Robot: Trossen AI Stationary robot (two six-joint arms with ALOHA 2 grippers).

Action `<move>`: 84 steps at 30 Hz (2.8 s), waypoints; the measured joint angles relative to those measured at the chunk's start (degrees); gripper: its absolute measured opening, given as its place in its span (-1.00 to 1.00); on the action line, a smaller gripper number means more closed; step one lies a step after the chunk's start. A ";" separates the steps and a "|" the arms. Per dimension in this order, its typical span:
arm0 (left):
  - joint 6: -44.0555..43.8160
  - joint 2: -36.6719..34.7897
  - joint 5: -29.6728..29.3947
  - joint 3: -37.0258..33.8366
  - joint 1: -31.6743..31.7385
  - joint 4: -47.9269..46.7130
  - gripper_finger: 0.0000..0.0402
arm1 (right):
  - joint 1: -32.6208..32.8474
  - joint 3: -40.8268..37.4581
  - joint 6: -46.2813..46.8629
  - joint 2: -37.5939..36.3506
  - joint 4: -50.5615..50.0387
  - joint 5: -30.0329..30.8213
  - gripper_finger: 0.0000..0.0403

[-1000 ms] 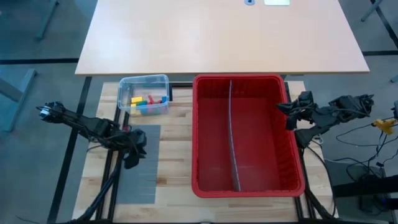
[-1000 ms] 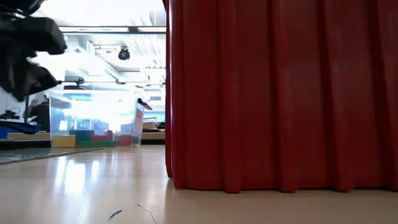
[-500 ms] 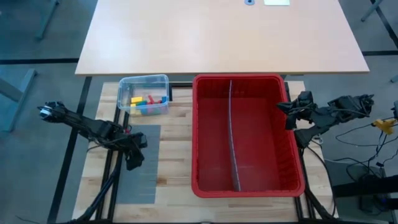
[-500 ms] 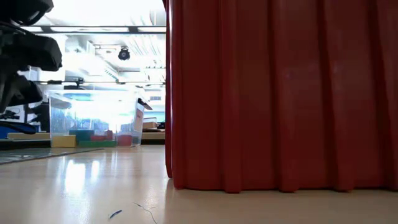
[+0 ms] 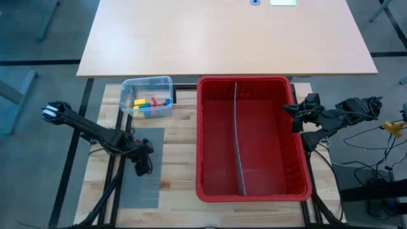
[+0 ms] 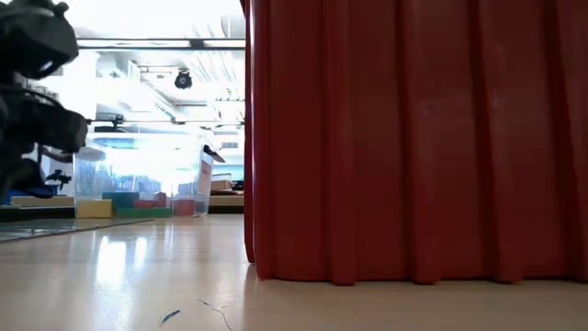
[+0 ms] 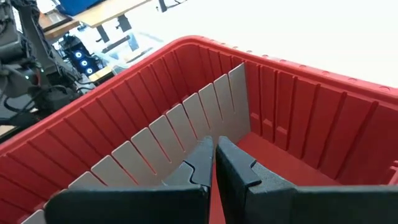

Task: Sort blocks
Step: Insert the bin divider into the red bin

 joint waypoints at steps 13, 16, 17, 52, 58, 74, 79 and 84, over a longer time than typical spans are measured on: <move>0.41 16.43 3.13 -0.79 0.02 32.12 -1.00 | 0.00 0.00 -0.73 -0.01 -0.07 -0.01 -1.00; 0.44 20.97 2.60 -0.09 0.04 37.15 -1.00 | -0.01 0.00 -0.92 -0.01 -0.14 -0.01 -1.00; 0.44 22.54 2.58 0.47 0.04 38.56 -1.00 | 0.00 0.00 -0.92 -0.01 -0.20 -0.01 -1.00; 2.30 29.45 -10.35 22.86 -29.08 21.52 -1.00 | -0.02 -0.13 -5.68 0.88 3.03 0.54 -1.00; -0.34 33.43 -10.31 23.18 -29.16 27.35 -1.00 | 0.00 -0.13 -13.46 5.36 10.08 -0.90 -1.00; -2.43 44.37 -7.17 31.78 -32.43 29.20 -0.51 | 0.00 -0.11 -12.53 8.14 10.69 -2.22 -1.00; -7.03 45.28 -7.13 31.85 -32.67 29.11 -0.06 | -0.02 -0.11 -12.36 8.14 10.76 -2.22 -1.00; -7.83 45.86 -7.17 31.89 -32.74 26.77 0.30 | 0.00 -0.11 -11.94 8.14 10.75 -3.00 -1.00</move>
